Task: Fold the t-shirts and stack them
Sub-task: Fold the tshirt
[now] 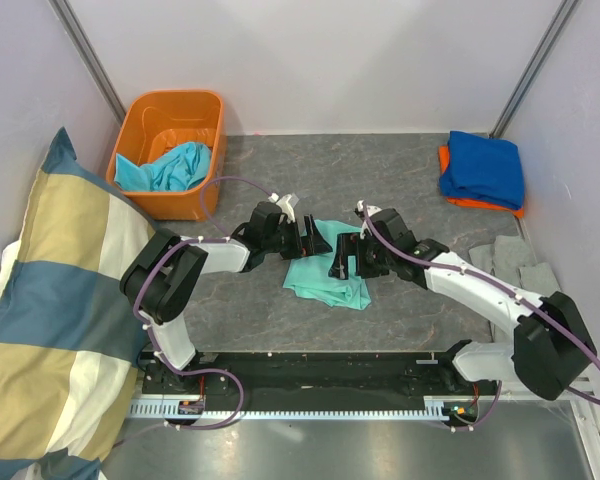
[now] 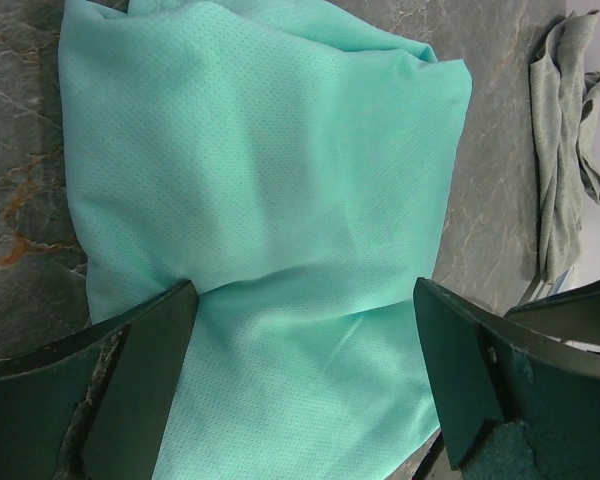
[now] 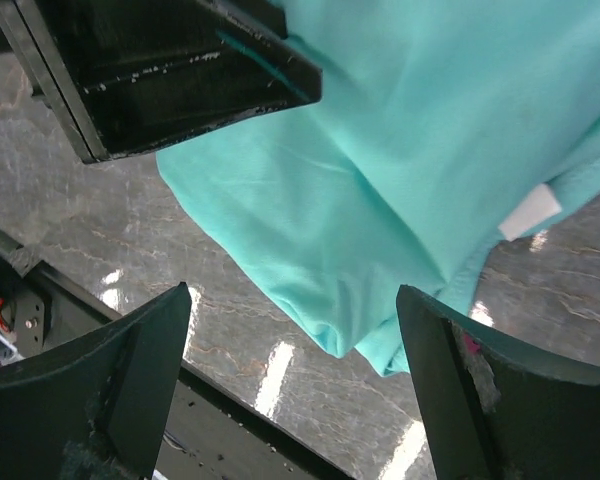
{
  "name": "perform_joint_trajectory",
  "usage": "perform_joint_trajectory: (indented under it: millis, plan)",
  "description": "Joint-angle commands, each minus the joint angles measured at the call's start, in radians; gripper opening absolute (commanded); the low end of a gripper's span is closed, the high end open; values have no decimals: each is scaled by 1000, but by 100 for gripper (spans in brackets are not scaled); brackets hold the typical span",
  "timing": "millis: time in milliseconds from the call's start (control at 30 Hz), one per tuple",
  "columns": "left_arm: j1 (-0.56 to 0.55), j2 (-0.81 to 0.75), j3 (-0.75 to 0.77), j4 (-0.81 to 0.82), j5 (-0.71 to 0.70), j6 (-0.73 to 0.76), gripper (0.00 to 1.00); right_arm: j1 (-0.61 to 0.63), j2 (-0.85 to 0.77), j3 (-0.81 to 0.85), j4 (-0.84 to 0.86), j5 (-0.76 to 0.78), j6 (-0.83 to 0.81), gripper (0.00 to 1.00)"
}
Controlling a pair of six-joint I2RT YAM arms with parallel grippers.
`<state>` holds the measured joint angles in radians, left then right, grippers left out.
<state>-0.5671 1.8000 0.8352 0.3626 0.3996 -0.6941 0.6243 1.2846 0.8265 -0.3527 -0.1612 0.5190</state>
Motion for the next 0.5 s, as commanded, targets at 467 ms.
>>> perform_joint_trajectory:
  millis: [467]
  plan:
    - [-4,62,-28,-129,-38,-7,100,14,79,-132,241,-233,-13,93]
